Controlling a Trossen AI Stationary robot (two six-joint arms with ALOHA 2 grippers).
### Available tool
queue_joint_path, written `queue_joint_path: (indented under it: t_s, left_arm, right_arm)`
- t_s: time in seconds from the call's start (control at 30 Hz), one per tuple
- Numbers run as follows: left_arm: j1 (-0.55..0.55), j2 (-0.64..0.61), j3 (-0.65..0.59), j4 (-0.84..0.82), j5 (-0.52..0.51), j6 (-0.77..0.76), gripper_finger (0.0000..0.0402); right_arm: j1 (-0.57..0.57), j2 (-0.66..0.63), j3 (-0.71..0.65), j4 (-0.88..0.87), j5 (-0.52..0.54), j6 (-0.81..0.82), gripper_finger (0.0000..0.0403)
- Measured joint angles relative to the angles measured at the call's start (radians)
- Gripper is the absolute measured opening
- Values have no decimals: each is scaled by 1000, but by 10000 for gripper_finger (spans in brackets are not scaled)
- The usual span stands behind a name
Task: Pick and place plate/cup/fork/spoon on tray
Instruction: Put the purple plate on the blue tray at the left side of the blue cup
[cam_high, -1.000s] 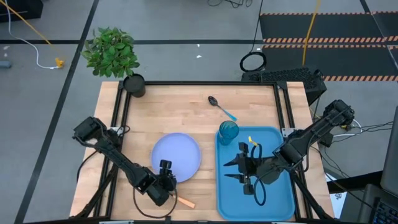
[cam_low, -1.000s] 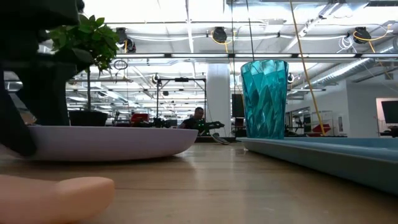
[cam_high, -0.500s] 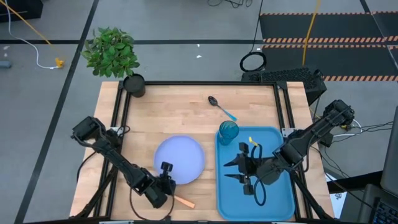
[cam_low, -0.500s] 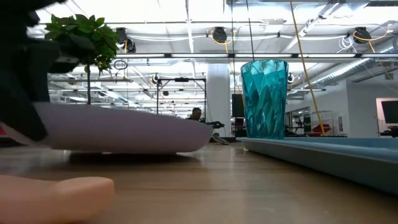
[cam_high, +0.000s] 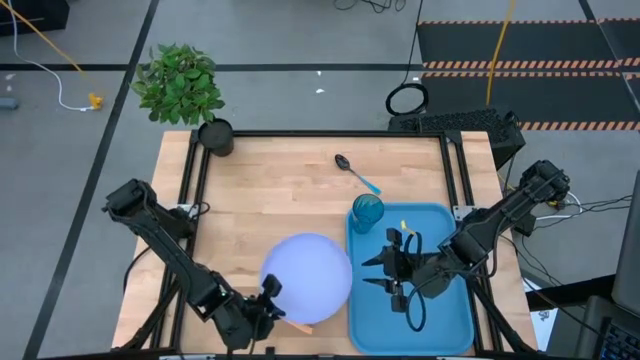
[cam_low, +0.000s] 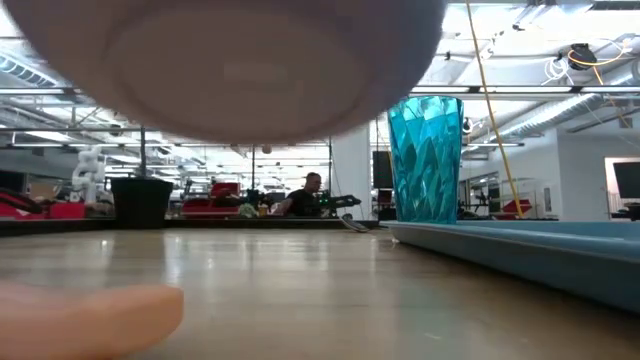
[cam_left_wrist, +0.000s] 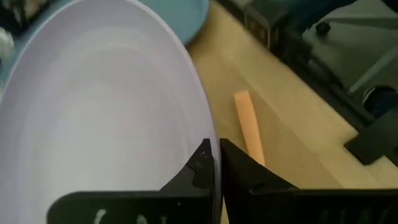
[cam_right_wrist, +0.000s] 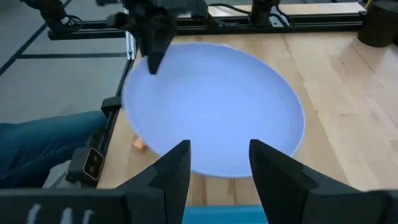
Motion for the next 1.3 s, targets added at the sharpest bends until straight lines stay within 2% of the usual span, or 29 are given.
queue_joint_path:
  t_s: [0.23, 0.4, 0.6, 0.77, 0.97, 1.13, 1.3]
  left_arm:
    - [43, 0, 19, 138, 92, 222, 9]
    - [97, 7, 19, 244, 208, 317, 8]
    - [169, 62, 19, 373, 344, 442, 8]
    - [243, 129, 19, 450, 422, 498, 8]
    - [311, 183, 19, 571, 504, 552, 9]
    - [356, 227, 19, 653, 543, 593, 9]
    - [389, 320, 110, 648, 565, 614, 14]
  right_arm:
    - [62, -21, 0, 122, 5, -70, 157]
    - [126, -50, 1, 121, 109, -94, 157]
    - [181, -82, 1, 120, 185, -126, 157]
    - [199, -105, 1, 94, 256, -145, 157]
    - [199, -121, 0, -10, 259, -86, 157]
    - [199, -140, 0, -23, 258, -85, 157]
    - [199, -159, 0, -47, 258, -83, 157]
